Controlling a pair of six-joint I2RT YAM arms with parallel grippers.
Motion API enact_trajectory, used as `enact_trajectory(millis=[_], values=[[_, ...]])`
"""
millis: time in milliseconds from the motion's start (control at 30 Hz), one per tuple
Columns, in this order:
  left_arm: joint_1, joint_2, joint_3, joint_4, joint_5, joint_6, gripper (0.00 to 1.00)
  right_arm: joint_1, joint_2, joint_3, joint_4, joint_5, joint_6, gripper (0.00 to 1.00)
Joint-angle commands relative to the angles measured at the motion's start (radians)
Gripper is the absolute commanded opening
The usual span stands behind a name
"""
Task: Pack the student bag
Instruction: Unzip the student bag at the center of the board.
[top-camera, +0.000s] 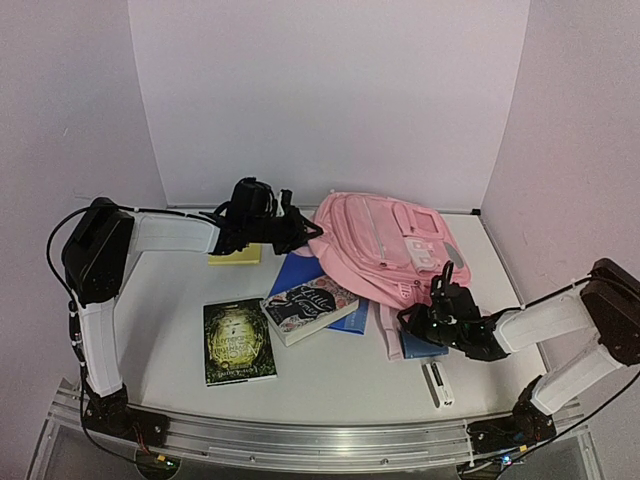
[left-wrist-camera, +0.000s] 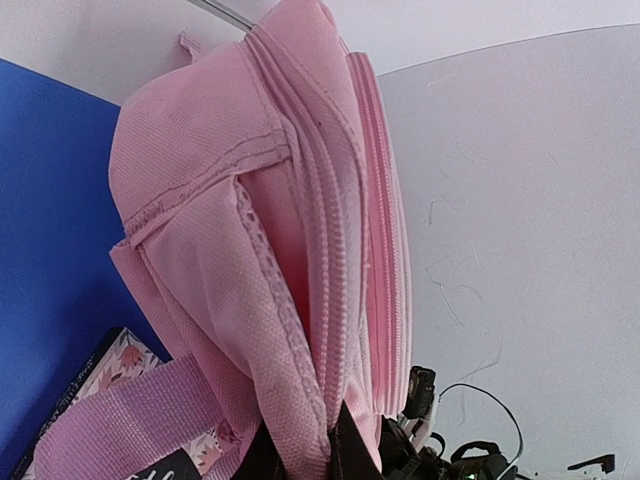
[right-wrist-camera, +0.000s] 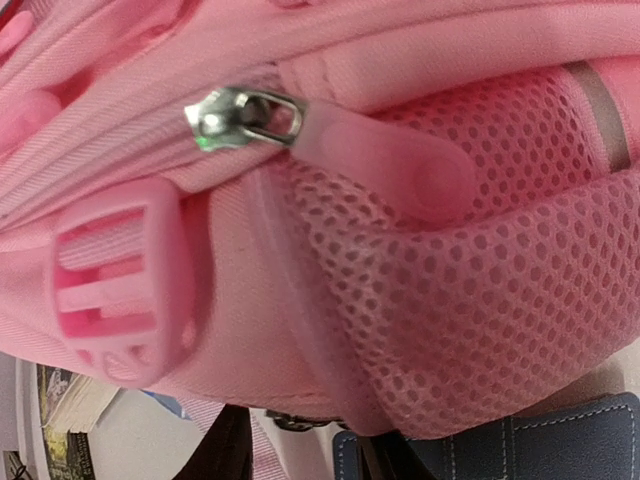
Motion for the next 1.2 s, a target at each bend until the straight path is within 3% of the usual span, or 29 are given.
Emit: enact_trajectory(millis=[0,233,467,800,1167], values=[[-0.004,-0.111,0.033,0.075,0.035,0.015,0.00,0.002,0.048,0.003,0.025,0.087,0.031,0.34],[-0.004,-0.121,0.015,0.060,0.033,0.021,0.00,0.005,0.076,0.032,0.028,0.116,0.014,0.33],[-0.004,-0.136,-0.032,0.058,0.018,0.041,0.00,0.021,0.051,0.063,0.030,0.076,-0.039,0.00],[-0.004,-0.100,-0.111,0.057,0.003,0.060,0.00,0.115,-0.044,0.072,0.031,-0.080,-0.087,0.00],[-0.006,-0.069,-0.128,0.023,0.032,0.088,0.00,0.255,0.089,0.294,0.024,-0.187,-0.118,0.00]])
